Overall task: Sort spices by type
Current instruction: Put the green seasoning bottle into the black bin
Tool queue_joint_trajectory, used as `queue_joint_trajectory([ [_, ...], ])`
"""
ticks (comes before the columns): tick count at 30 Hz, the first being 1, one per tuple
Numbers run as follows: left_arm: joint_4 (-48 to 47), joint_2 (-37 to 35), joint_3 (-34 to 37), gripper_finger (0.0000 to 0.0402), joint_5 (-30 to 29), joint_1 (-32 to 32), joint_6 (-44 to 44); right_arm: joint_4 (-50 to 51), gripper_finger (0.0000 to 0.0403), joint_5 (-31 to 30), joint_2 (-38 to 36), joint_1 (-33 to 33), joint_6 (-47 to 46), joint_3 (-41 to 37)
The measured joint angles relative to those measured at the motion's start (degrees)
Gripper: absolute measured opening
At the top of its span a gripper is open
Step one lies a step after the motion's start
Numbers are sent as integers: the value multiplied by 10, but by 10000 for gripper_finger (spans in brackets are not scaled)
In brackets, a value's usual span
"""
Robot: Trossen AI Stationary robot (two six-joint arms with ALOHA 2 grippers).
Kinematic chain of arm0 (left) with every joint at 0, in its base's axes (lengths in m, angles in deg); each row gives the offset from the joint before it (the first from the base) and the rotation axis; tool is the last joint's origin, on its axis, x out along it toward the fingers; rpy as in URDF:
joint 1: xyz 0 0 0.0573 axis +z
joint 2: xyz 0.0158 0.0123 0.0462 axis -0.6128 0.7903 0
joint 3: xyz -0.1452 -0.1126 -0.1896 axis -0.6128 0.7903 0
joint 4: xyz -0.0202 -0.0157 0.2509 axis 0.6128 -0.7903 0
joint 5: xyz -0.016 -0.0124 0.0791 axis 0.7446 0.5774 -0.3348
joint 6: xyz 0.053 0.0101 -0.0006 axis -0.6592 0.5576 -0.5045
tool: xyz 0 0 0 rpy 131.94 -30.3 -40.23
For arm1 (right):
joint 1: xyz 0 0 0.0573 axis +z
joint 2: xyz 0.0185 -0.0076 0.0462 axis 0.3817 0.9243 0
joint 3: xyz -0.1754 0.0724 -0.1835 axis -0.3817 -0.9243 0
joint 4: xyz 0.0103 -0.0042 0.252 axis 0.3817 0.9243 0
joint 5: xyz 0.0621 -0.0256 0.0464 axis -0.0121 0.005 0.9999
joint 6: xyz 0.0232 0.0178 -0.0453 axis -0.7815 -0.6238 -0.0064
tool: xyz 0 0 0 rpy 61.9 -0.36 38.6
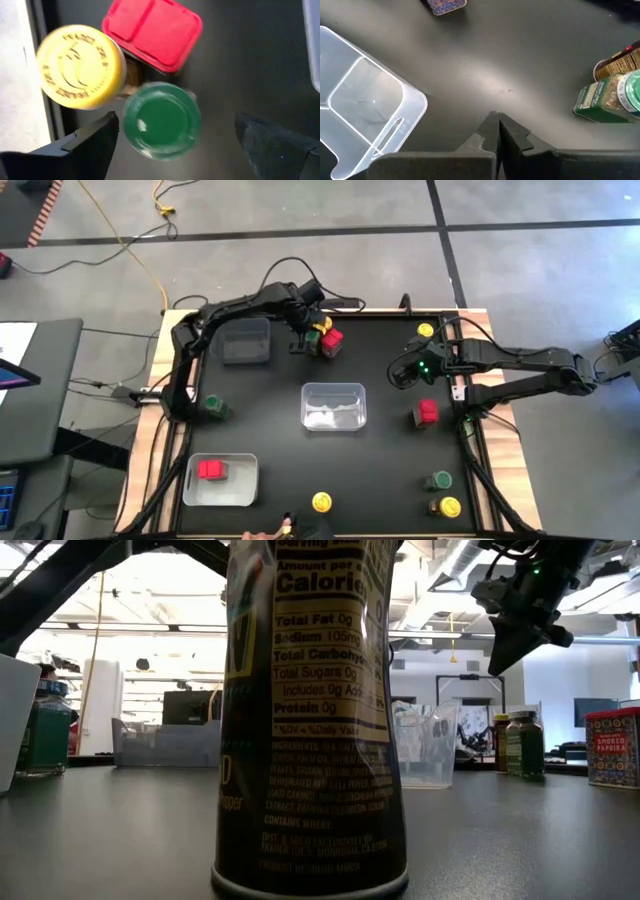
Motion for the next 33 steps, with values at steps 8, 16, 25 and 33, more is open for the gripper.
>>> queue_joint_trajectory([
  [8,1,15,0,377,4,-2,4,-2,31,2,0,9,-3,0],
  [16,5,29,0,377,1,-5,3,-3,31,2,0,20,-5,0],
  [25,23,36,0,358,-28,-12,-7,-8,31,2,0,19,-6,0],
  [33,21,36,0,314,-36,-13,-7,-8,31,2,0,19,-6,0],
])
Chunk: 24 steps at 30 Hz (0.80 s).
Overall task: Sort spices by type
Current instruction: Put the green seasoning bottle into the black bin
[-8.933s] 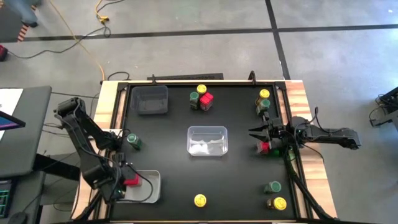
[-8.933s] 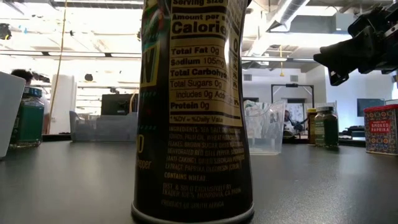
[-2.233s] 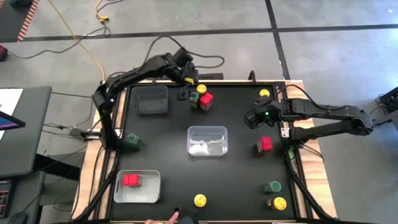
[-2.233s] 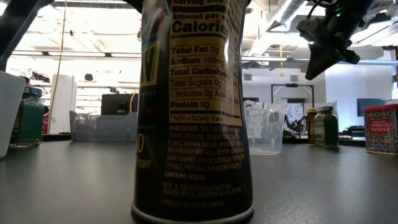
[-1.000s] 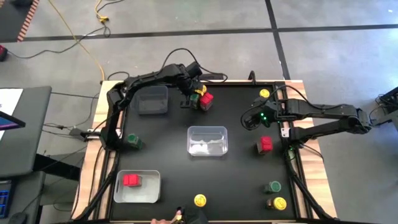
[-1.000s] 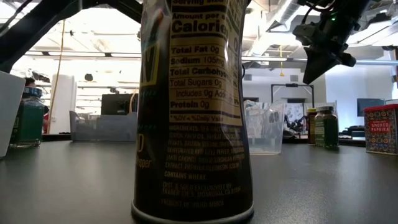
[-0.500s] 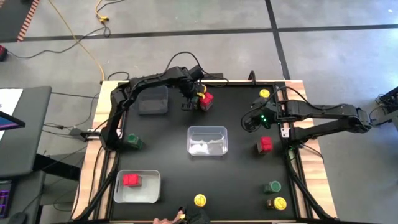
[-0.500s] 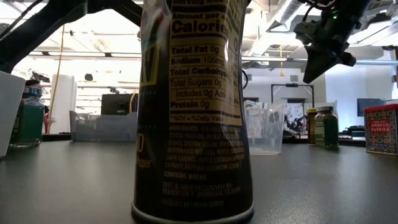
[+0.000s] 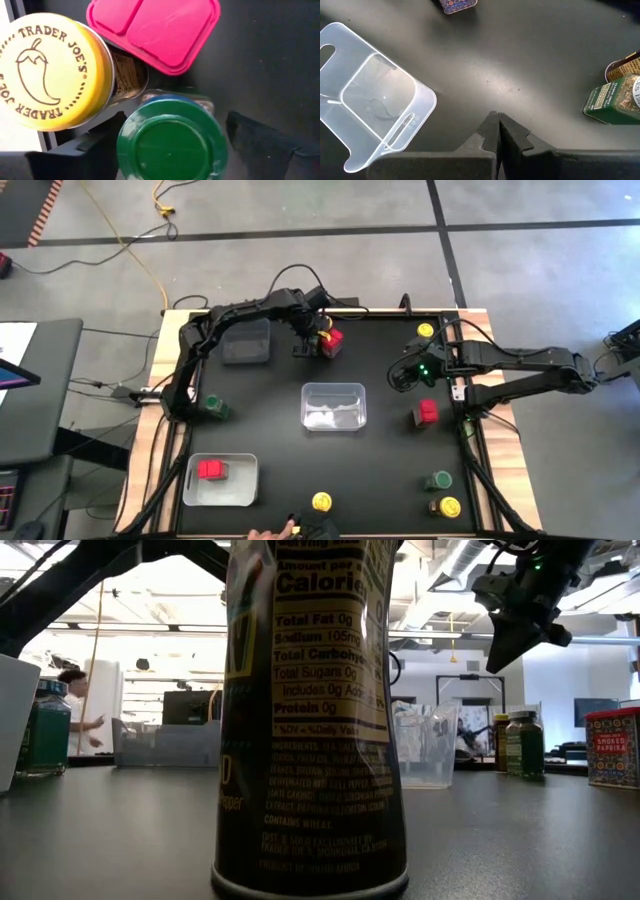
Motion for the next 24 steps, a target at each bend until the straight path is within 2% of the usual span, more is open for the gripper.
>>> queue_joint_trajectory([
  [15,-2,0,0,200,-2,-1,20,0,31,0,0,0,0,0],
  [24,-50,-2,-7,195,-29,-2,39,0,31,0,0,0,2,0],
])
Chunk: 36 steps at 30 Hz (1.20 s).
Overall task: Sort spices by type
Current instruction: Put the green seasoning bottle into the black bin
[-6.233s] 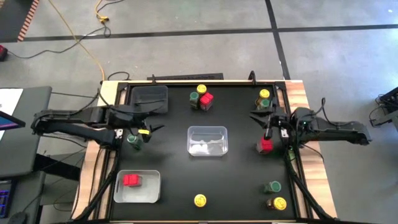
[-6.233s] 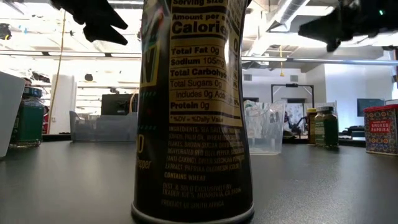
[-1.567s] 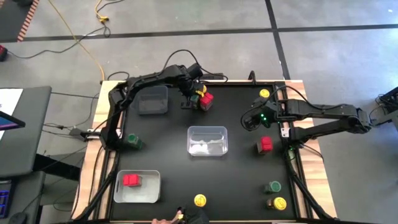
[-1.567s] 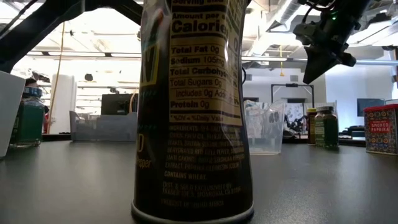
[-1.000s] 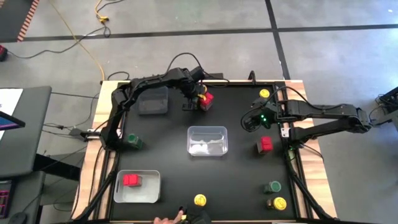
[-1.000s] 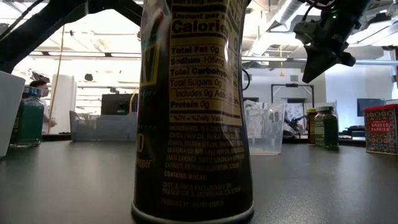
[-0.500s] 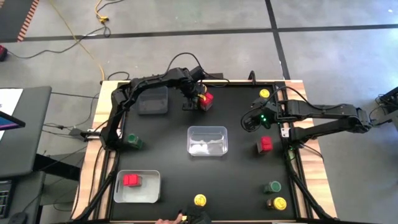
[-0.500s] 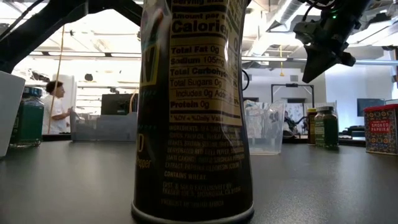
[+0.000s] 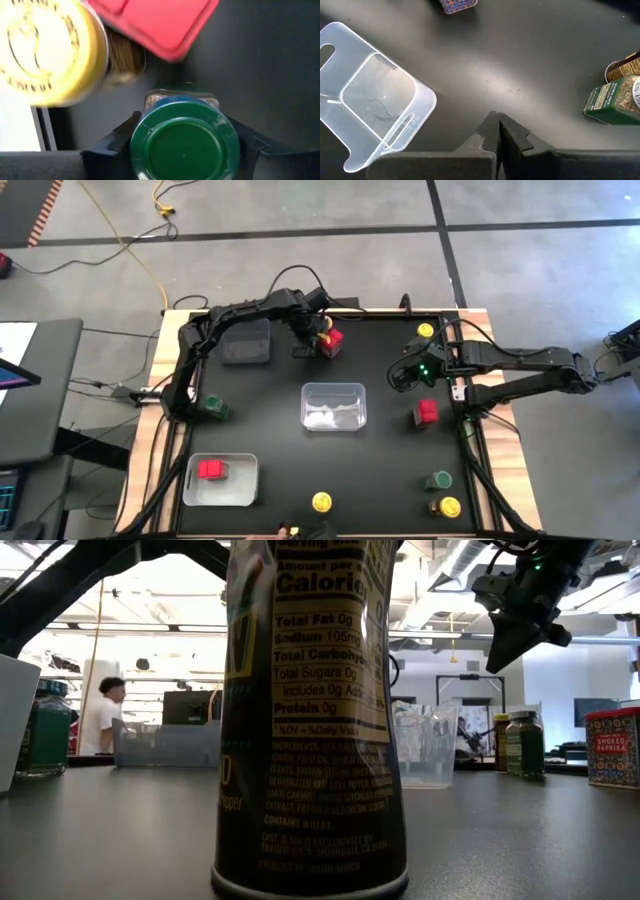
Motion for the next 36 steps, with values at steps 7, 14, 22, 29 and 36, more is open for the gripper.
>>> queue_joint_trajectory([
  [7,-127,-2,-74,195,-1,8,23,-1,31,0,0,0,1,0],
  [14,-228,-33,-149,195,10,37,43,-4,31,0,0,0,5,0],
  [22,-282,-123,-143,195,16,118,70,-7,31,0,0,0,18,0],
  [29,-303,-169,-100,195,54,193,106,-7,31,0,0,0,19,0],
  [36,-246,-259,85,195,54,220,116,-7,31,0,0,0,21,0],
])
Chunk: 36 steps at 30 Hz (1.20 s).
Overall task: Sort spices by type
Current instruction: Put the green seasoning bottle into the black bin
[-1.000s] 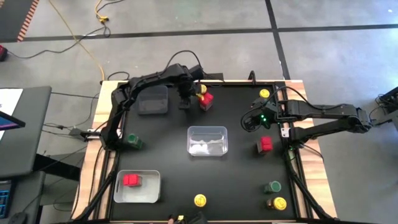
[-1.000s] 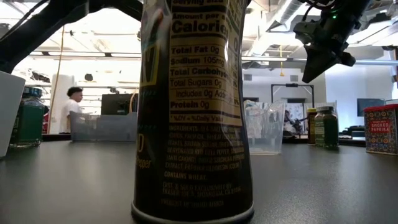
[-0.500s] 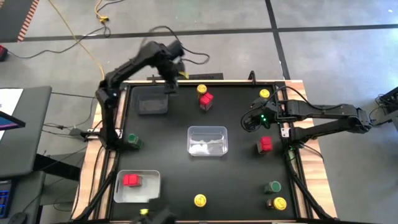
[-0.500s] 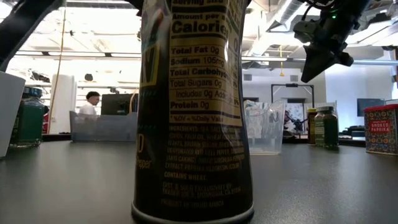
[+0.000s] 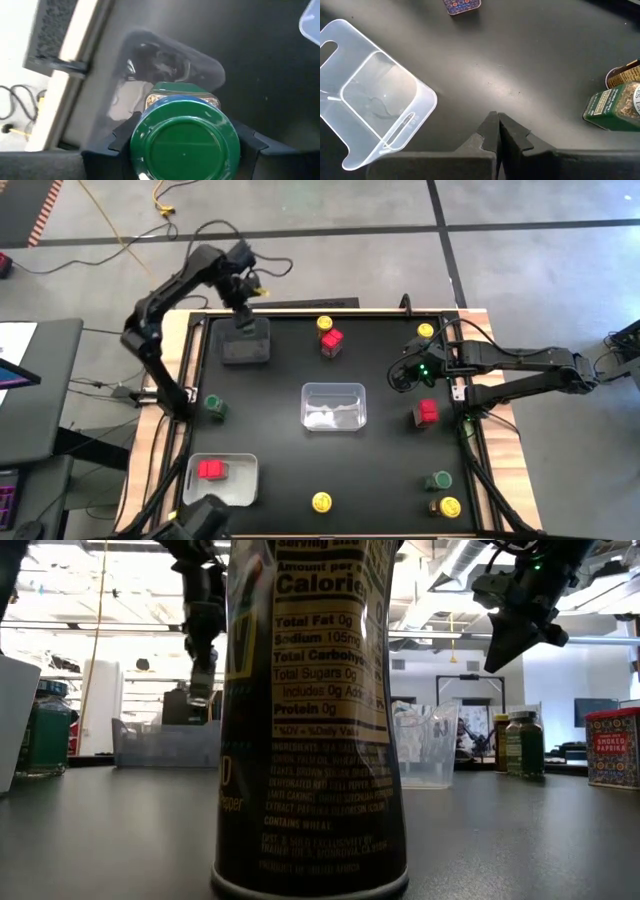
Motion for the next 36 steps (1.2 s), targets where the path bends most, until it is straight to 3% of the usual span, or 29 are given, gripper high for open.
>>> queue_joint_trajectory([
  [5,78,-93,140,195,0,13,-8,0,31,0,0,0,1,0],
  [12,201,-187,295,195,-6,29,-112,0,31,-2,0,0,10,0],
  [24,228,-113,315,195,-59,30,-200,0,31,-2,0,0,10,0],
  [36,260,-89,315,195,-61,65,-172,0,31,-2,0,0,9,0],
])
